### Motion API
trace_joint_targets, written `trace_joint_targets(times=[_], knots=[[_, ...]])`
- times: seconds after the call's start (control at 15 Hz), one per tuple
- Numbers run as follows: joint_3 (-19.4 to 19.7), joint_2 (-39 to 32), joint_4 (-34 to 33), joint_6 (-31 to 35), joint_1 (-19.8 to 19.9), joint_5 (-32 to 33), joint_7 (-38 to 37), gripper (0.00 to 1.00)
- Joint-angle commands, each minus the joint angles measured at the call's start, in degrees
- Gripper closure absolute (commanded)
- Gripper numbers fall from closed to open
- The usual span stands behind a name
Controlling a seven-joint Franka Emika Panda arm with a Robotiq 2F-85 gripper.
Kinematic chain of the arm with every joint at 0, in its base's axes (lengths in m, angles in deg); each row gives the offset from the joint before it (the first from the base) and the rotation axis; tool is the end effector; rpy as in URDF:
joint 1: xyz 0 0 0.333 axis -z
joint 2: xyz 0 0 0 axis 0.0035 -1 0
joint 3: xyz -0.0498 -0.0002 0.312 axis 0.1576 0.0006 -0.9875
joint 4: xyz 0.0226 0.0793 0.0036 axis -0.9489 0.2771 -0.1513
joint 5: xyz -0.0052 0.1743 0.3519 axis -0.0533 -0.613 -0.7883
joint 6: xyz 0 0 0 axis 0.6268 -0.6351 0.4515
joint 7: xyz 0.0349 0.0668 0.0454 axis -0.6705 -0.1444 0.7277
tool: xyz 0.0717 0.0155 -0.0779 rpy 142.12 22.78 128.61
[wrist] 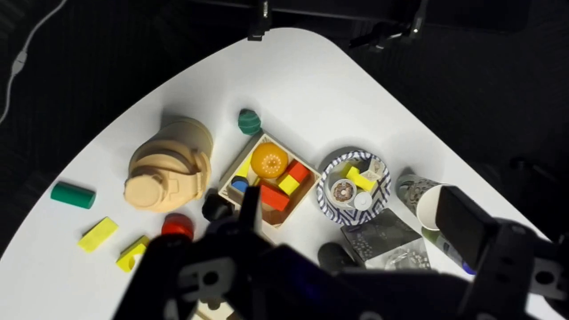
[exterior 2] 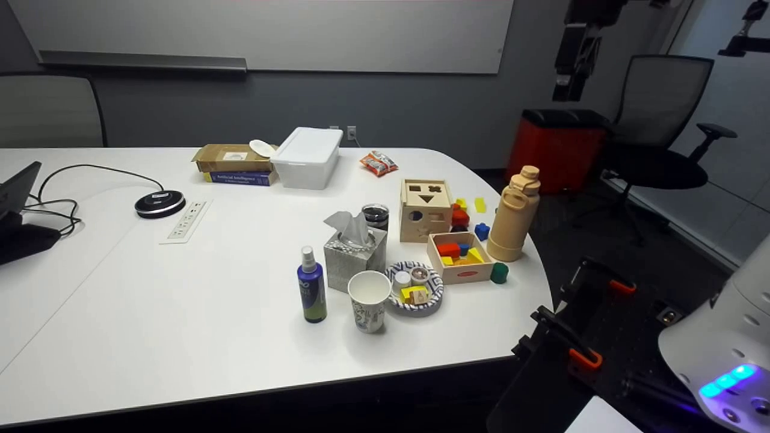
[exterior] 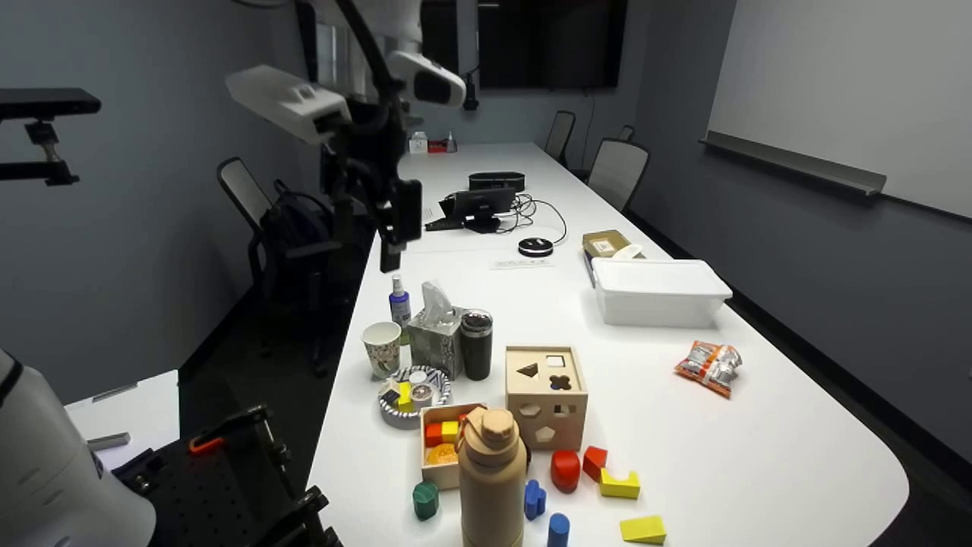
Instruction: Turn the lid on the beige bottle.
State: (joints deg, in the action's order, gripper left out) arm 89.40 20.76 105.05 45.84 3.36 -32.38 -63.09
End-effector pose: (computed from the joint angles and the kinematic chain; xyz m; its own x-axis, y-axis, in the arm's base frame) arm 0.3556 -0.1235 0.4388 0.9952 0.0737 -0.0650 0.0627 -0.9856 -0.1573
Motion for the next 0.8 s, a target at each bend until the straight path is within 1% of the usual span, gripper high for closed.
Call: trace_joint_targets(times=[0.0, 0.13, 0.4, 0.73], knots=[[1.88, -6.49, 2.21, 9.0, 2.6, 1.07, 3.87, 0.0], [2.83, -10.2, 3.21, 14.09, 3.91, 0.83, 4.47, 0.0], [3.65, -16.94, 3.25, 20.36, 6.78, 1.2, 4.24, 0.0], [3.44, -25.56, 1.98, 28.63, 9.73, 1.16, 3.3, 0.0]])
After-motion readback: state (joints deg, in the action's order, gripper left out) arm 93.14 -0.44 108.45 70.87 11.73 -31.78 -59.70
